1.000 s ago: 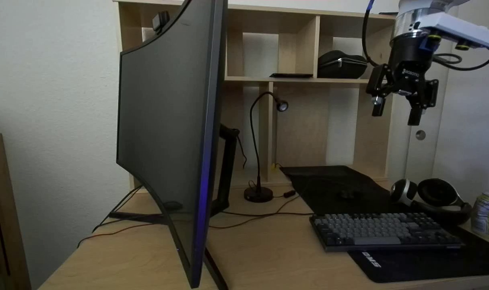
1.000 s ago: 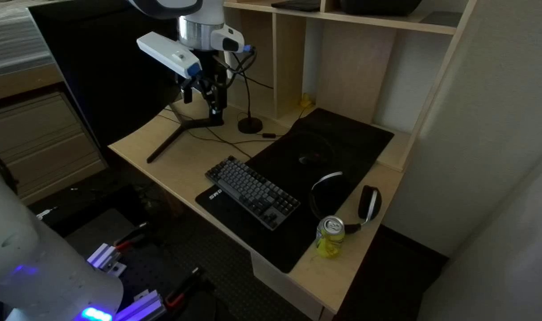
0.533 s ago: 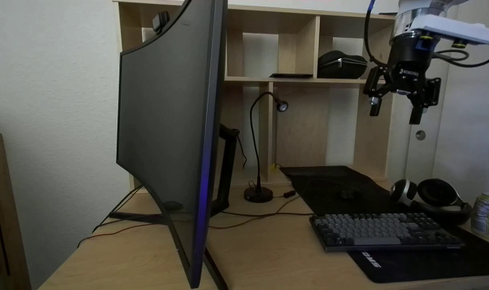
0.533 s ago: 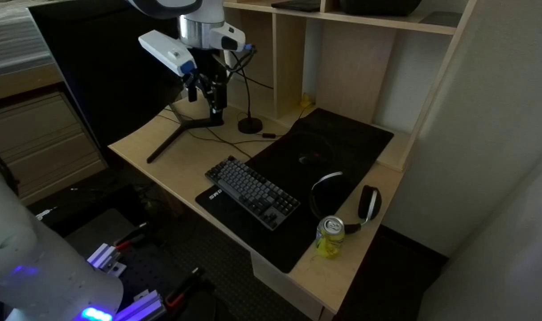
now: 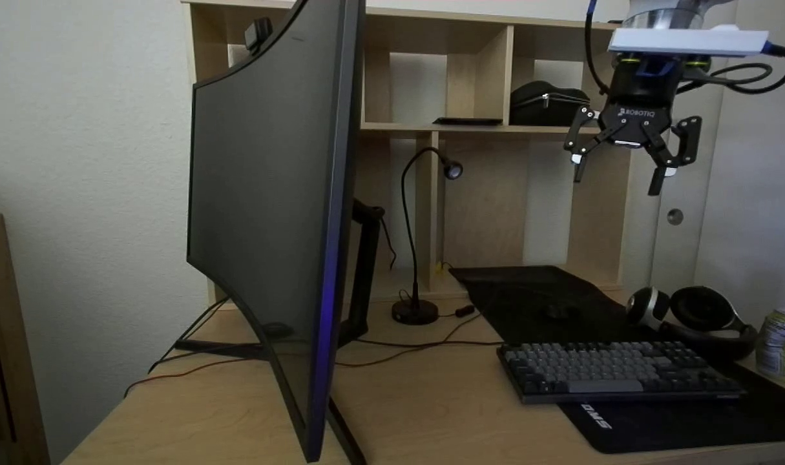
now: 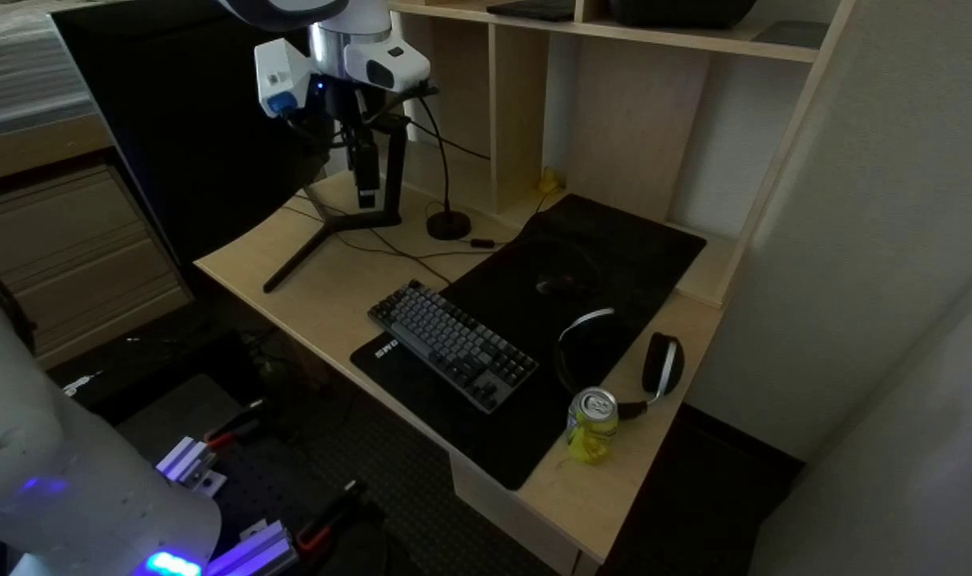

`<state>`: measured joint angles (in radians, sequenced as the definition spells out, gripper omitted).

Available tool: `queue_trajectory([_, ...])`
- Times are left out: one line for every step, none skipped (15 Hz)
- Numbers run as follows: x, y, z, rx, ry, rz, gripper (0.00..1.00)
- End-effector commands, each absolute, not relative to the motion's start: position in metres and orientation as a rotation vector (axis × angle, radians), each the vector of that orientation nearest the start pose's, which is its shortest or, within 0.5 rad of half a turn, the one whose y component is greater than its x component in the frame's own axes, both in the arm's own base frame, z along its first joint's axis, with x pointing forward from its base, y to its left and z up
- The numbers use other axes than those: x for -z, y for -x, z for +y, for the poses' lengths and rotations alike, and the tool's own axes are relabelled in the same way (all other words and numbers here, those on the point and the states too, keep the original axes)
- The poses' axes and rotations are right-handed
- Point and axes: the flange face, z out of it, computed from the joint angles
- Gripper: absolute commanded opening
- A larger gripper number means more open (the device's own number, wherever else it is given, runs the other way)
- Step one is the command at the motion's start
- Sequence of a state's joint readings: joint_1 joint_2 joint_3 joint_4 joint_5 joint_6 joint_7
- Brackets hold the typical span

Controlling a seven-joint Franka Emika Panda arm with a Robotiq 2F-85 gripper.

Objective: Move the soda can to the front of the mat, put the headphones on the back of the monitor, then switch on the desk lamp

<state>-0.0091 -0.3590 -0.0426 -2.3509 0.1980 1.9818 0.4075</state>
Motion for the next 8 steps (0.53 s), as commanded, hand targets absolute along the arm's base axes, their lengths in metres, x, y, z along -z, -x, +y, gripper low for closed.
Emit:
queue_trajectory([-0.470,-0.438,-0.010,-0.069,2.846,0.778,1.00])
queue_trajectory([-0.470,-0.438,-0.010,-0.069,2.847,0.778,1.00])
queue_trajectory([-0.470,-0.438,-0.011,-0.069,2.846,0.778,1.00])
queue_trajectory([-0.470,-0.436,-0.010,-0.065,2.807,0.912,1.00])
queue_trajectory([-0.470,-0.437,-0.008,-0.047,2.748,1.014,1.00])
queue_trajectory([-0.470,-0.438,-0.005,-0.056,2.701,1.076,1.00])
queue_trajectory([-0.471,-0.440,-0.001,-0.044,2.652,1.144,1.00])
queue_trajectory([-0.471,-0.442,0.002,-0.033,2.605,1.209,1.00])
